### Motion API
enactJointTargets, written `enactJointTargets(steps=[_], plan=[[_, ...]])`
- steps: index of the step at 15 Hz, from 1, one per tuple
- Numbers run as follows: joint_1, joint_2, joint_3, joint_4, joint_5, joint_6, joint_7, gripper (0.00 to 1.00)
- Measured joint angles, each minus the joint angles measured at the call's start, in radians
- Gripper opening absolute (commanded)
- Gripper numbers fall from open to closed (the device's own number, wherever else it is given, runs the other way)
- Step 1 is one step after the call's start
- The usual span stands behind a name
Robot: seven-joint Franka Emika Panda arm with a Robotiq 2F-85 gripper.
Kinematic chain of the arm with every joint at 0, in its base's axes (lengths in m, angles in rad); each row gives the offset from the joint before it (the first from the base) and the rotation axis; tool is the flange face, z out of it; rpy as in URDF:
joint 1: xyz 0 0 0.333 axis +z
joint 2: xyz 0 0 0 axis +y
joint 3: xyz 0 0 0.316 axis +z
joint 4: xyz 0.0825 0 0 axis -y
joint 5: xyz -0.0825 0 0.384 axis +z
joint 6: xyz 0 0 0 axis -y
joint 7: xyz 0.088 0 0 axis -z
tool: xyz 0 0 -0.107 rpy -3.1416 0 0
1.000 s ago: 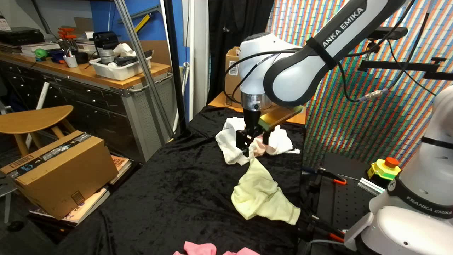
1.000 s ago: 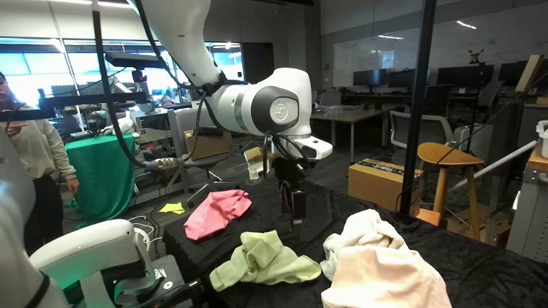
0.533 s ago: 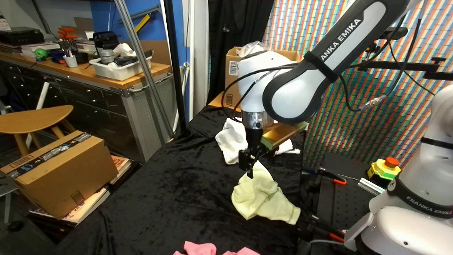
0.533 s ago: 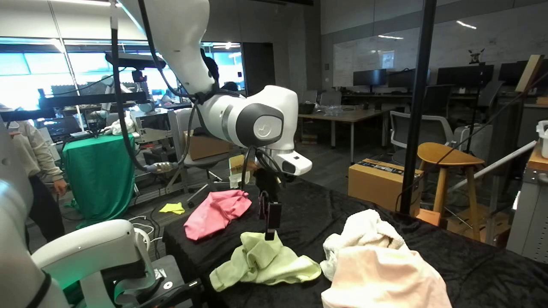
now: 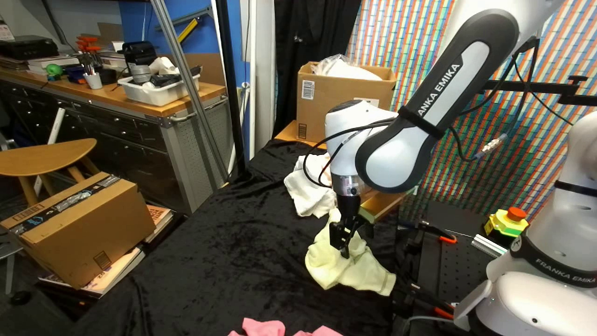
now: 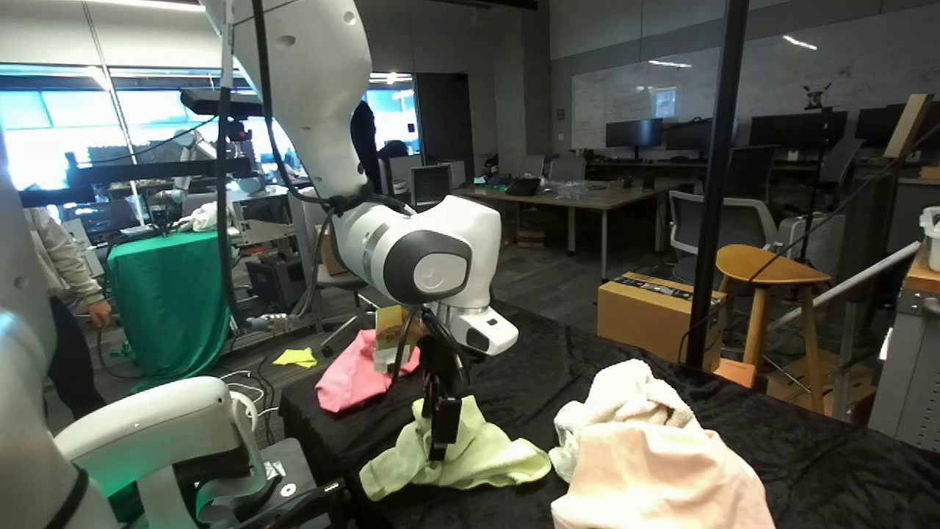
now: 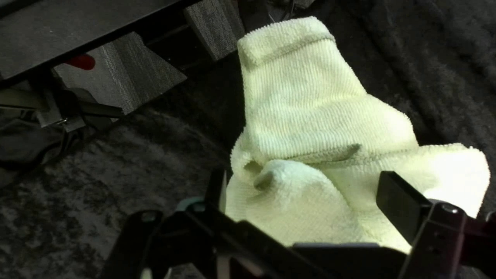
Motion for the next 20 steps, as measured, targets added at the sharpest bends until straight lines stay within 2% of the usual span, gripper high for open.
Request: enactJointTargets(steps=[7,12,20], plan=[[0.000,0.026,0.034,-0.012,0.200,0.098,-0.174,1.00],[-0.006,0.027,0.062,-0.015,0.344,0.122,-0.310,1.00],[-0.007,0.069,0.075,-0.015,0.379,0.124,-0.402,1.00]])
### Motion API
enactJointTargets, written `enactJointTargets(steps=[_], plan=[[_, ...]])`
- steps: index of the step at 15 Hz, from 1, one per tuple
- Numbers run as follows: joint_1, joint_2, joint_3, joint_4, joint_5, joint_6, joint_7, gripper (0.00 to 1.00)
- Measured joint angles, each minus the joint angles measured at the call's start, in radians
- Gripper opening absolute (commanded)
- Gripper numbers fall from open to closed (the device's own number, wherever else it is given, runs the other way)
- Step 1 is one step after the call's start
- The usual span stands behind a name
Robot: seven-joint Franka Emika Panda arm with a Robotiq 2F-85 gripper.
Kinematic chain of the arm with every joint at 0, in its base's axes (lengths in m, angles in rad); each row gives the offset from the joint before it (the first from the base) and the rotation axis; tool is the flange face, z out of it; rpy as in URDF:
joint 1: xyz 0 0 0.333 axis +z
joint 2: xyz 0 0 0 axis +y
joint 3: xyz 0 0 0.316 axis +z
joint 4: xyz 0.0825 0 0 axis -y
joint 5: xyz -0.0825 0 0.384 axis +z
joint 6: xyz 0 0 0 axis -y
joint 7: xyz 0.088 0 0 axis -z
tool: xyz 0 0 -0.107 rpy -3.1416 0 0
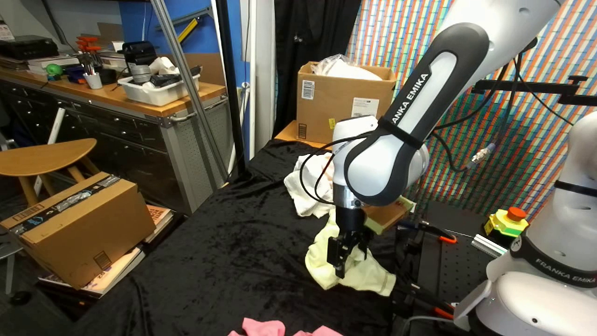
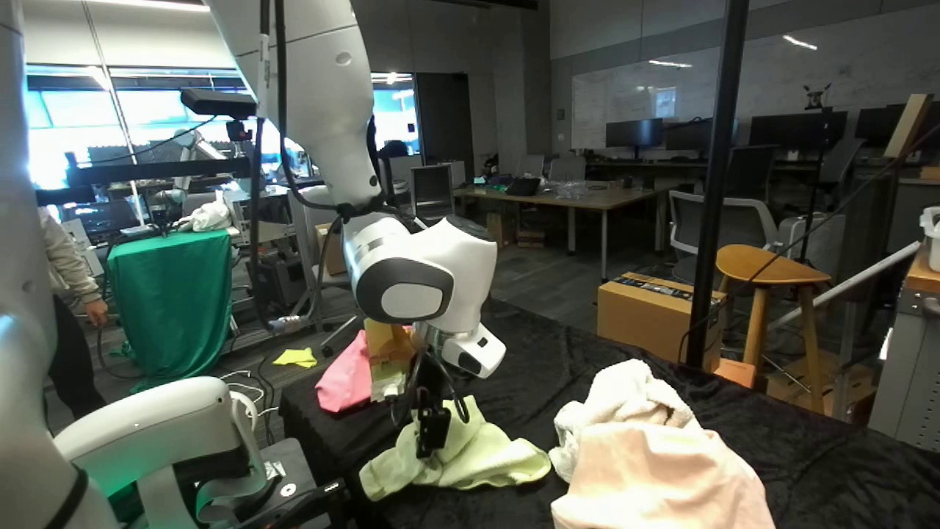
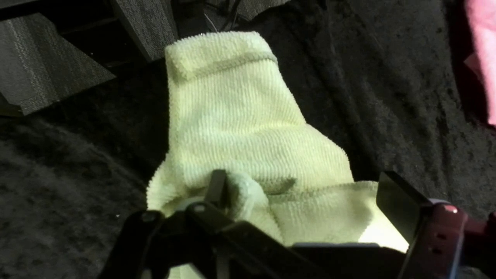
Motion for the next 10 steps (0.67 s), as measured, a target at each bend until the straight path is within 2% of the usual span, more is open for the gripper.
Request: enactJointTargets(steps=[5,6,8,10], plan=[[0.000,0.022,0.019,0.000,0.002,0.021,-0.019,1.00],[-0.001,0.025,0.022,0.000,0.003,0.027,-0.020,0.77],[-0.001,0.031,0.028,0.000,0.015,0.053,-0.021,0.68],[-0.004,0.037,0.034,0.000,0.032,0.085,-0.021,0.50]])
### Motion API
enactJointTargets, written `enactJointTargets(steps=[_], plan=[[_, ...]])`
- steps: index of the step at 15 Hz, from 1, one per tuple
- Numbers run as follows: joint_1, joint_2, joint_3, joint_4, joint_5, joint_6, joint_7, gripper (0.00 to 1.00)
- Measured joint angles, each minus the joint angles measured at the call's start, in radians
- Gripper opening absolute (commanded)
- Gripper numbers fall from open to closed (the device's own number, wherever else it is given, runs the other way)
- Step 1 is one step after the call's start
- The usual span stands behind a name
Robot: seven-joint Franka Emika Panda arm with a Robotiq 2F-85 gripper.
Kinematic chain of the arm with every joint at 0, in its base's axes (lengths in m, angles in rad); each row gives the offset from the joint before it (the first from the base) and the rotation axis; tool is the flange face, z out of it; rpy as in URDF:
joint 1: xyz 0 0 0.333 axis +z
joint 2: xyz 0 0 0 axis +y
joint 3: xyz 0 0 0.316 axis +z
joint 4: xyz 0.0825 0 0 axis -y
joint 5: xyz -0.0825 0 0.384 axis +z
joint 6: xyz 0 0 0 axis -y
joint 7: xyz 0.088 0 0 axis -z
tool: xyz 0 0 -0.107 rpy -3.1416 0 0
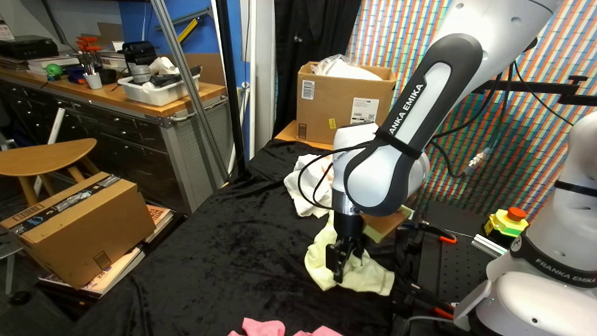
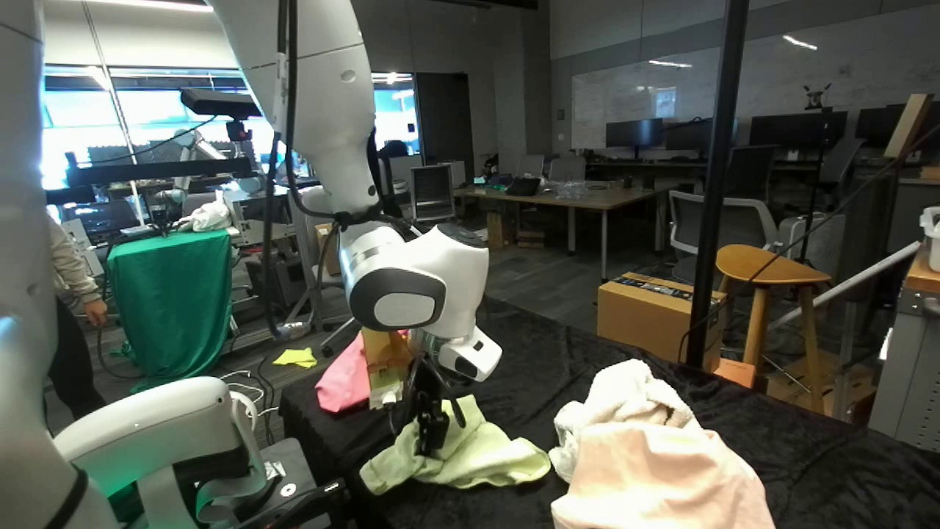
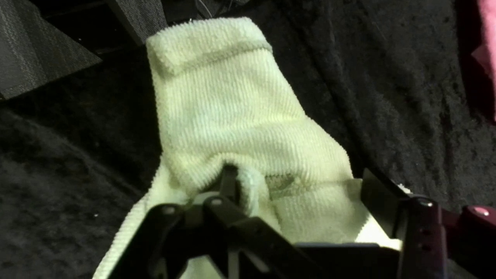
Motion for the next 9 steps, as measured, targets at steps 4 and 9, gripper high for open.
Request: enactJointTargets(steps=[4,9], plan=[[-0.005,0.004,0.009,-0.007,0.025,0.050,0.000,0.19],[-0.011,0.003,0.024,-0.016,0.055,0.091,0.000,0.05]])
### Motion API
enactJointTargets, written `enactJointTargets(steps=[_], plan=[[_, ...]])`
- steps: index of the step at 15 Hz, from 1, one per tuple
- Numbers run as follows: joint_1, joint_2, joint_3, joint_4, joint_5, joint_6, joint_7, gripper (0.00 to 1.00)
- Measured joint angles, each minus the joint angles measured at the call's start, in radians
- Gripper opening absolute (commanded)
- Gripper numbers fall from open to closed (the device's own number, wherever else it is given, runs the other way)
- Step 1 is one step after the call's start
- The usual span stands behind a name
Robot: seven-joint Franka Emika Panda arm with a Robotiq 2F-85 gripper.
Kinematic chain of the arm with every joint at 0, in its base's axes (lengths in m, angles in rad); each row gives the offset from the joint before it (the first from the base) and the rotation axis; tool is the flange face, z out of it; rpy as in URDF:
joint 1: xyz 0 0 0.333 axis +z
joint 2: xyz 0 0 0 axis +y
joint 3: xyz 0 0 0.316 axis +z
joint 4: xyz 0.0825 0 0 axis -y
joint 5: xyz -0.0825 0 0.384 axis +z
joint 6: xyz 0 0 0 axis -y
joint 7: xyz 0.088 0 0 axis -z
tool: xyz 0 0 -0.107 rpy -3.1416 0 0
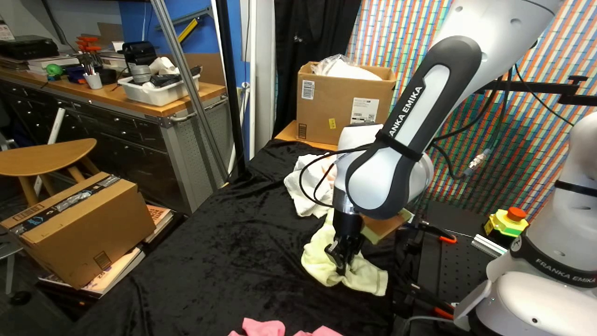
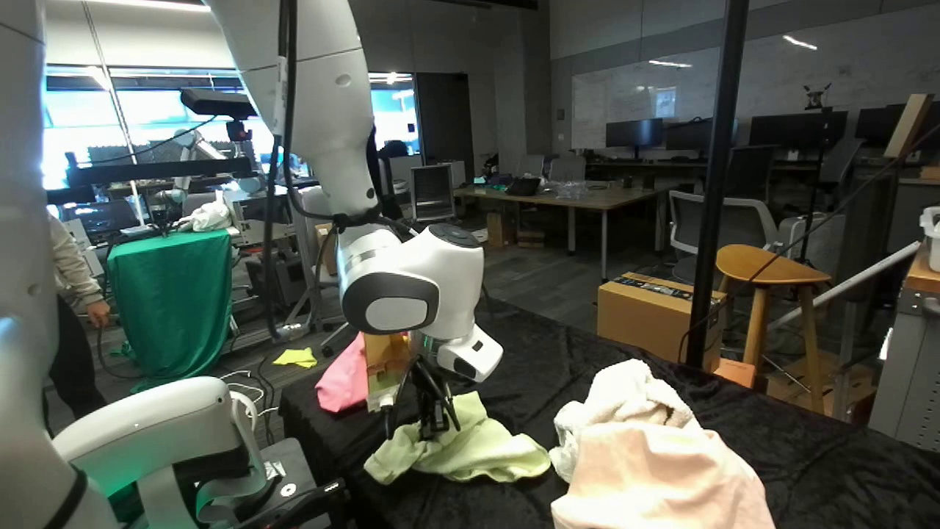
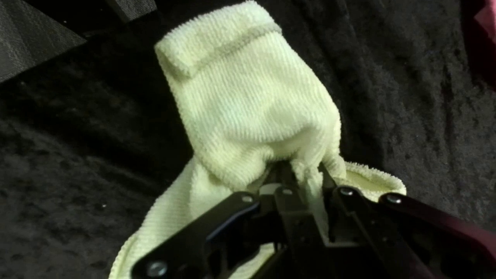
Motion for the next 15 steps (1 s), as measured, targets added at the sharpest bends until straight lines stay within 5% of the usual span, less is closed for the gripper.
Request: enactJointTargets(steps=[8,15], plan=[[-0.003,-0.095,0.017,-0.089,0.096,0.108,-0.001,0.09],[0.009,-0.160,0.007,-0.112,0.290,0.349,-0.004,0.09]])
